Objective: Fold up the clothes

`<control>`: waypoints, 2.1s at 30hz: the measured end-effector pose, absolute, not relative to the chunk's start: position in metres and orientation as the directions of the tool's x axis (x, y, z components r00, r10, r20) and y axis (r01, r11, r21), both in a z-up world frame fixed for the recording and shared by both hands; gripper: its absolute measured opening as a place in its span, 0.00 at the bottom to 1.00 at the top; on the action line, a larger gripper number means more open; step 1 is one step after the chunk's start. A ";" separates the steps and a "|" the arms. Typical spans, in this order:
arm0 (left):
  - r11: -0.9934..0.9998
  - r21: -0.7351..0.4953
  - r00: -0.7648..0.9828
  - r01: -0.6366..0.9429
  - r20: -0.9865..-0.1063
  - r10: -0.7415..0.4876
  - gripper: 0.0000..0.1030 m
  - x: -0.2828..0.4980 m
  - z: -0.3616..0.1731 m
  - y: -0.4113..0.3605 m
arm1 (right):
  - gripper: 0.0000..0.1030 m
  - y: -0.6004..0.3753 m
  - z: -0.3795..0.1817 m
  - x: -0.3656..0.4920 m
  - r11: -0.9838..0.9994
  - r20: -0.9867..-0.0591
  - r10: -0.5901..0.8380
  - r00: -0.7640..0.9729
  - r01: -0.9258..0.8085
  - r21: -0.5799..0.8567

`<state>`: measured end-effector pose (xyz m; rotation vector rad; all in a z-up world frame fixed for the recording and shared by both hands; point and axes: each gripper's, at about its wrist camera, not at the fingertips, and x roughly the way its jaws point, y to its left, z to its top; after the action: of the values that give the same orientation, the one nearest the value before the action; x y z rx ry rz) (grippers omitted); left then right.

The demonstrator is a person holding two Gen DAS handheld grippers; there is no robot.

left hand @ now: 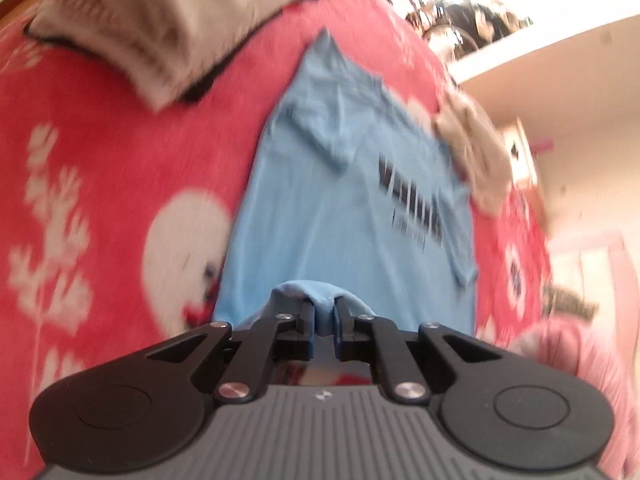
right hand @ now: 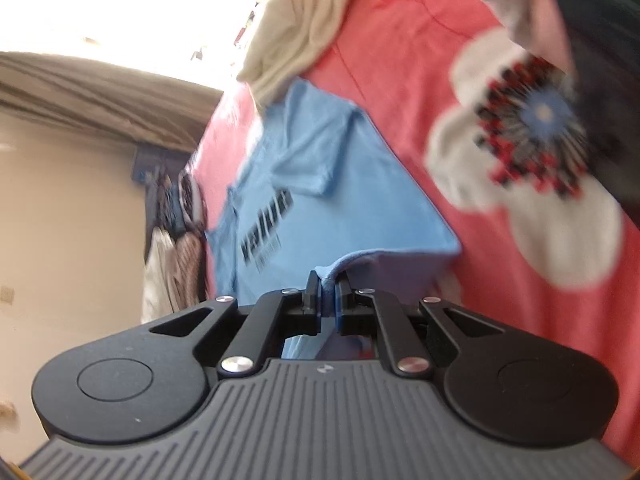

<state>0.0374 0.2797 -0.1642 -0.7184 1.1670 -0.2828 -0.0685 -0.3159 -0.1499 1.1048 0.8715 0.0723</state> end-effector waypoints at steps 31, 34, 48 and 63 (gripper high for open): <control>0.753 -0.630 0.625 -0.189 -0.669 -0.402 0.15 0.278 -0.213 0.266 | 0.05 -0.321 -0.186 0.245 0.583 -0.530 0.408 0.744 0.234 0.778; 0.805 -0.571 0.651 -0.162 -0.675 -0.347 0.33 0.278 -0.216 0.260 | 0.09 -0.327 -0.217 0.259 0.538 -0.535 0.415 0.736 0.276 0.797; 0.931 -0.363 0.728 -0.039 -0.648 -0.223 0.41 0.242 -0.183 0.239 | 0.31 -0.364 -0.212 0.218 0.443 -0.383 0.334 0.862 0.215 0.870; 0.976 -0.208 0.621 0.069 -0.757 -0.205 0.42 0.262 -0.226 0.199 | 0.16 -0.106 -0.203 0.255 0.858 -0.797 0.442 0.411 -0.453 0.242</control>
<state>0.2621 0.1990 -0.2257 -0.1652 0.8881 -0.1582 0.2549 -0.1060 -0.2029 -0.0122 0.9997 0.5626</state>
